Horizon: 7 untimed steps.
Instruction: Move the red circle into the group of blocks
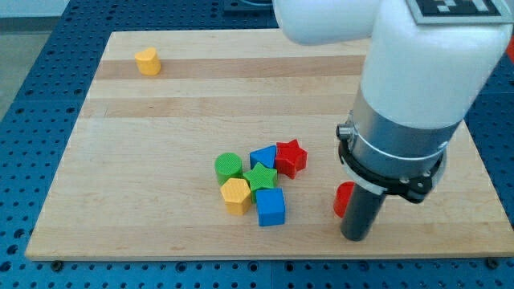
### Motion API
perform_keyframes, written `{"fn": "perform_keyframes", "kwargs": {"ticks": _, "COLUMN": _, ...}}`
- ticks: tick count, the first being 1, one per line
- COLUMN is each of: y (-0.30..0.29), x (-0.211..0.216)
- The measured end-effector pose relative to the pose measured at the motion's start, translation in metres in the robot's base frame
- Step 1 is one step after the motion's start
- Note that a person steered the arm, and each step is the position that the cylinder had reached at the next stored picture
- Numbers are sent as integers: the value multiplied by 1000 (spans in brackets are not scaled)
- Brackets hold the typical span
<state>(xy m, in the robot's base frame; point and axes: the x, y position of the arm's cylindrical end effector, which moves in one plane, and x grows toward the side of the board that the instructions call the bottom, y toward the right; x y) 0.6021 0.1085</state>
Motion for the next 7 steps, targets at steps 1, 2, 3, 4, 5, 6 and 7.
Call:
{"fn": "perform_keyframes", "kwargs": {"ticks": 1, "y": 46, "x": 11}}
{"fn": "perform_keyframes", "kwargs": {"ticks": 2, "y": 51, "x": -3}}
{"fn": "perform_keyframes", "kwargs": {"ticks": 3, "y": 42, "x": -26}}
{"fn": "perform_keyframes", "kwargs": {"ticks": 4, "y": 22, "x": -25}}
{"fn": "perform_keyframes", "kwargs": {"ticks": 5, "y": 1, "x": -21}}
{"fn": "perform_keyframes", "kwargs": {"ticks": 6, "y": -17, "x": -21}}
{"fn": "perform_keyframes", "kwargs": {"ticks": 7, "y": -25, "x": -21}}
